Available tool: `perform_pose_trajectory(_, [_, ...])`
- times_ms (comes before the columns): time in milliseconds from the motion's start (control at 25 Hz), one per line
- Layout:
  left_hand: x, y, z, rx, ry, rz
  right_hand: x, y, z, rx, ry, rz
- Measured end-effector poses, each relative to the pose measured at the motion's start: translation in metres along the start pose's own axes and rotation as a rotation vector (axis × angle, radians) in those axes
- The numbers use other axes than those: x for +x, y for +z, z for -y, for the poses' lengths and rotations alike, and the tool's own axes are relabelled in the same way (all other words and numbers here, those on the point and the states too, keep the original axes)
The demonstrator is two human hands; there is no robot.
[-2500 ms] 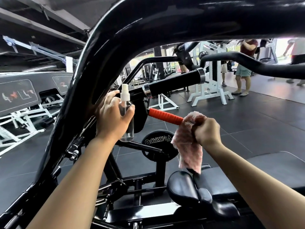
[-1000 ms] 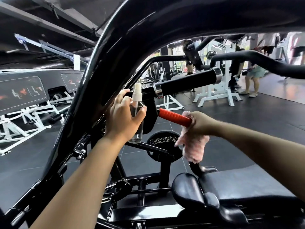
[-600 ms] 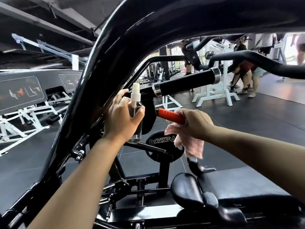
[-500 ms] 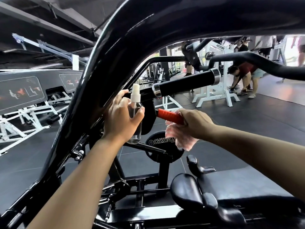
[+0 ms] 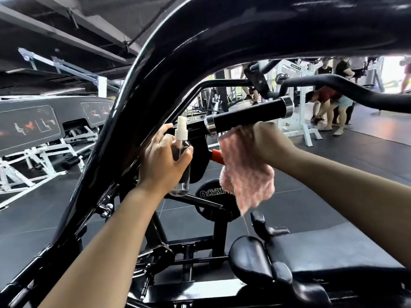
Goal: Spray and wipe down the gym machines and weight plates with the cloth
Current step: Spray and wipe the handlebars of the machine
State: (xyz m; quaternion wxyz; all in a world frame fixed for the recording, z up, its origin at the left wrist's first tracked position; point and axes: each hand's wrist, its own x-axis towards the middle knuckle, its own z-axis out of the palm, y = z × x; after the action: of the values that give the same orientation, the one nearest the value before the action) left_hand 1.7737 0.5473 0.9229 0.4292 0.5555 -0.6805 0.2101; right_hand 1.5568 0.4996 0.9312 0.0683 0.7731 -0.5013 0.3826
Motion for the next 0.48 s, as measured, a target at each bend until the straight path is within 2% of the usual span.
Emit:
perform_pose_trajectory(120, [-0.001,-0.001,0.000,-0.009,-0.007,0.015,0.002,0.014,0.020,0.045,0.057,0.144])
perform_pose_trajectory(200, [-0.001,-0.002,0.000,-0.014,-0.005,0.014,-0.001,0.022,0.032,0.234,0.006,0.212])
perform_pose_trajectory(280, [0.000,-0.001,0.000,-0.029,-0.005,0.020,-0.002,0.022,0.032,0.377,-0.086,0.440])
perform_pose_trajectory(400, [0.000,-0.001,0.001,-0.034,-0.005,0.028,0.005,-0.001,0.015,0.437,-0.142,0.861])
perform_pose_trajectory(480, [0.000,-0.002,0.001,-0.042,-0.002,0.030,0.020,-0.005,-0.005,0.603,-0.205,0.983])
